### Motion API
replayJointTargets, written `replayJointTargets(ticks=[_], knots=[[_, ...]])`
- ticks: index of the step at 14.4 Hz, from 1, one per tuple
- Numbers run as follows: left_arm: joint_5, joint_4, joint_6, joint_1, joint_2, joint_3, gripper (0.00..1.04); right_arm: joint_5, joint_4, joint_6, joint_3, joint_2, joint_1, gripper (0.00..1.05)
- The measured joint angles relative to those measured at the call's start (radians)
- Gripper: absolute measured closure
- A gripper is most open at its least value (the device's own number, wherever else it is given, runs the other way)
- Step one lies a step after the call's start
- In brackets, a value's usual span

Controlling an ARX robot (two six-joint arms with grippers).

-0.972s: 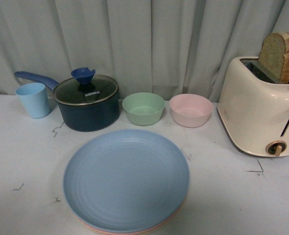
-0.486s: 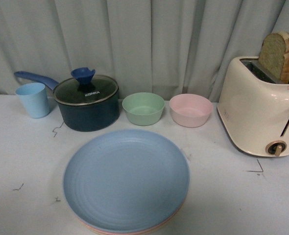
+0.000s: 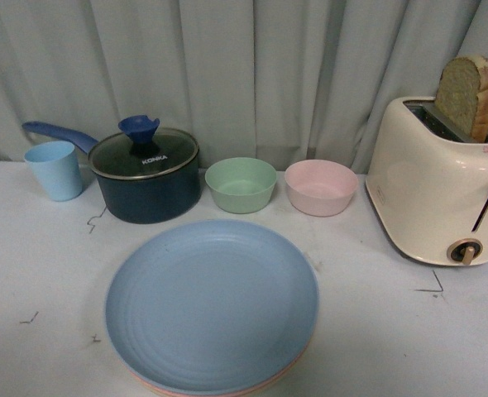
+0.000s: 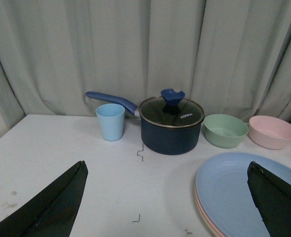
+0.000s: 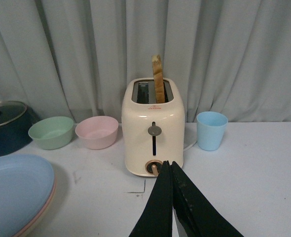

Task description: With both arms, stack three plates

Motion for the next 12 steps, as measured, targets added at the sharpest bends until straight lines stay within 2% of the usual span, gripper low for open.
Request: replayJointTargets(ticks=[6, 8, 10, 11, 12], knots=[[0.000, 0.000, 0.000, 0.000, 0.000, 0.000, 0.07, 0.000, 0.001, 0.000, 0.000, 0.000, 0.000, 1.03], [0.000, 0.000, 0.000, 0.000, 0.000, 0.000, 0.07, 0.000, 0.001, 0.000, 0.000, 0.000, 0.000, 0.98], [0.000, 0.000, 0.000, 0.000, 0.000, 0.000, 0.07, 0.000, 0.001, 0.000, 0.000, 0.000, 0.000, 0.77], [0.000, 0.000, 0.000, 0.000, 0.000, 0.000, 0.07, 0.000, 0.001, 0.000, 0.000, 0.000, 0.000, 0.57], [0.000, 0.000, 0.000, 0.000, 0.000, 0.000, 0.07, 0.000, 0.002, 0.000, 0.000, 0.000, 0.000, 0.46]])
